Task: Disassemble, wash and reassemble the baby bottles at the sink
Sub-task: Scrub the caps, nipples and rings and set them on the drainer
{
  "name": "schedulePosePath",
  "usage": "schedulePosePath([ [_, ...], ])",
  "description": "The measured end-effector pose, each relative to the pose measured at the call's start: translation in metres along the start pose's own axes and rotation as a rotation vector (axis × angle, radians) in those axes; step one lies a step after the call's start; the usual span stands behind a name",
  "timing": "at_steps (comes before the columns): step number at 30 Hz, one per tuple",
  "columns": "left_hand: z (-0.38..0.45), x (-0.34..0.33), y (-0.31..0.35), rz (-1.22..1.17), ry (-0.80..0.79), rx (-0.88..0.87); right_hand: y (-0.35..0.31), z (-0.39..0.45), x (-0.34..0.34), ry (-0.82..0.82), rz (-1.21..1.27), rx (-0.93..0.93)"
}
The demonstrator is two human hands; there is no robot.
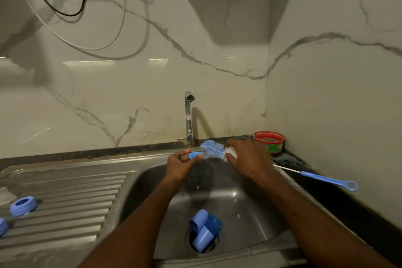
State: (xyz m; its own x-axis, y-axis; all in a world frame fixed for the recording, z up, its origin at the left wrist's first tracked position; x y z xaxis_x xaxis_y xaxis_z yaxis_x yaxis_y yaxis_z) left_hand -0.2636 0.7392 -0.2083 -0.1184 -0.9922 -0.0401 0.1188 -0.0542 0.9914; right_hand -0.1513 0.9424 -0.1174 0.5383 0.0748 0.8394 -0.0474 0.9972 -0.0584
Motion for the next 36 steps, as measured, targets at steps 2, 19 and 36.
schedulePosePath([
  [2, -0.001, 0.003, 0.004, 0.069, 0.027, -0.08, -0.004, -0.001, 0.002, -0.022, 0.008, 0.041],
  [19, -0.011, -0.003, 0.018, 0.014, -0.011, -0.123, -0.015, 0.011, -0.02, -0.009, -0.044, 0.086],
  [36, -0.001, -0.002, 0.003, -0.024, -0.002, -0.05, -0.022, 0.018, -0.031, -0.131, -0.122, 0.13],
])
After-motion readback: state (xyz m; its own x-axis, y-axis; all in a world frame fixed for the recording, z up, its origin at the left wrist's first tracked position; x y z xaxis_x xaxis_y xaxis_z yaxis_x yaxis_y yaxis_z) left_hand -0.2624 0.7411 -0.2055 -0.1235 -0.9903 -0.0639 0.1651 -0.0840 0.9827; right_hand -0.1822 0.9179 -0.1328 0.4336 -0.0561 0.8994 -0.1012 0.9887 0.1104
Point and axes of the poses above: each hand's wrist, its own z-axis towards the middle knuckle, its own x-axis out of the back of the hand, y = z × x, the point moved 5 cm from there along z, towards the middle knuckle, and after that the axes turned 2 degrees about -y, right-handed, at the moved point
